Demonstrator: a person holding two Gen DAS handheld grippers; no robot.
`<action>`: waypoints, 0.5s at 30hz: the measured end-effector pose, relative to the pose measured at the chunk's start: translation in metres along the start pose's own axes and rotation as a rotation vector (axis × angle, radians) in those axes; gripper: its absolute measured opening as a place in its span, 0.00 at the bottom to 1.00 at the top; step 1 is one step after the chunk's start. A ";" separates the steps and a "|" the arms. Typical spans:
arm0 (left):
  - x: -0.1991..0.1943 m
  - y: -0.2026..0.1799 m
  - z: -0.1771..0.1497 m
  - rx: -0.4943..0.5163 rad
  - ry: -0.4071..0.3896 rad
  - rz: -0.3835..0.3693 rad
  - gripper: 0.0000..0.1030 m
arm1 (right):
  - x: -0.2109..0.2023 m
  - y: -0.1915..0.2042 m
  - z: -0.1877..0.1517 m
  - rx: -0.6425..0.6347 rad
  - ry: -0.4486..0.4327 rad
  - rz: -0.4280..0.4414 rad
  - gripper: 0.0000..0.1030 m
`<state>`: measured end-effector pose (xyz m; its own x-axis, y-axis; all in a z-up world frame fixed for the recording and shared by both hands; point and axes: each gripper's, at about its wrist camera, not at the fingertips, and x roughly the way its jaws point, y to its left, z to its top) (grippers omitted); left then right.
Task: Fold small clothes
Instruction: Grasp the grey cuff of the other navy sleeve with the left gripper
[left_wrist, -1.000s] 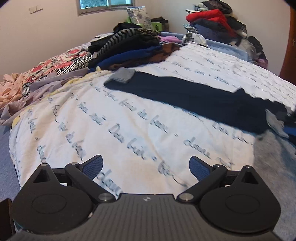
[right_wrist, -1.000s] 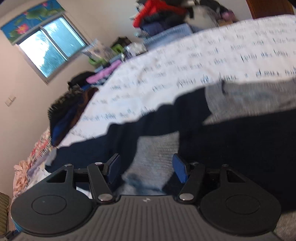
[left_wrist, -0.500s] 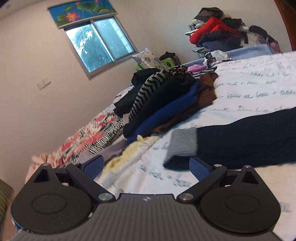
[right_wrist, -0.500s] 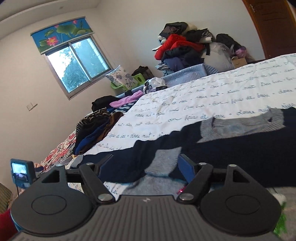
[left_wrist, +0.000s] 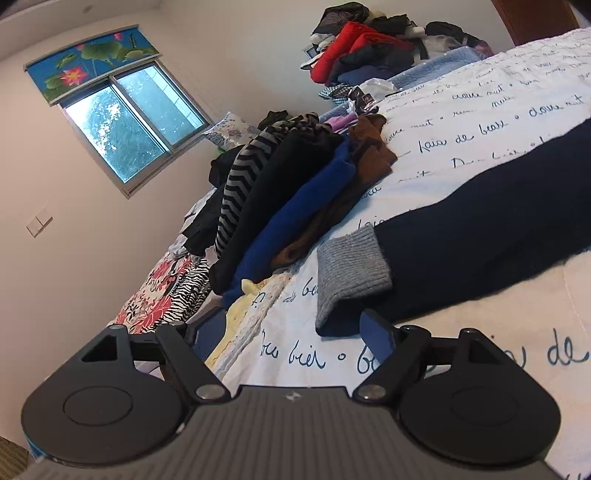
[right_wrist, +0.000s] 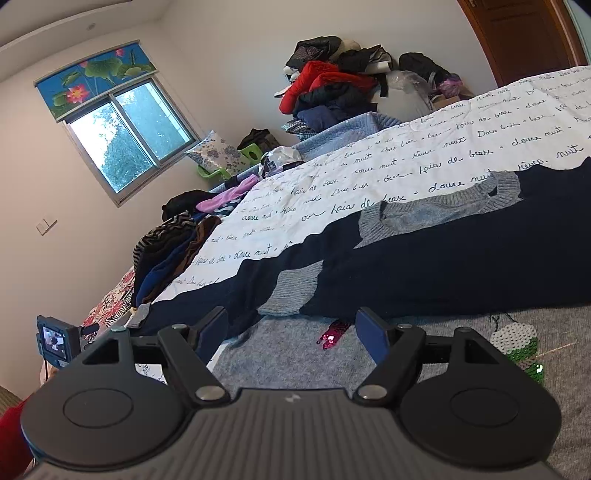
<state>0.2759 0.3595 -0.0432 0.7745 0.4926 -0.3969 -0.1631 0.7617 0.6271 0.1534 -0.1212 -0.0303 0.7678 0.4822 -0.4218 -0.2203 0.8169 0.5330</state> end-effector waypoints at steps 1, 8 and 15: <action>0.003 -0.001 0.000 0.005 0.007 0.011 0.77 | 0.001 -0.001 0.000 0.003 0.001 -0.002 0.74; 0.019 -0.002 0.009 -0.009 0.022 -0.005 0.70 | 0.003 0.002 -0.006 0.004 0.017 -0.006 0.74; 0.037 -0.012 0.016 -0.013 0.024 -0.043 0.54 | 0.004 -0.002 -0.012 0.029 0.046 -0.036 0.74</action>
<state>0.3159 0.3621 -0.0549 0.7661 0.4690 -0.4395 -0.1378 0.7877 0.6004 0.1497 -0.1176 -0.0420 0.7463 0.4676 -0.4737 -0.1751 0.8245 0.5381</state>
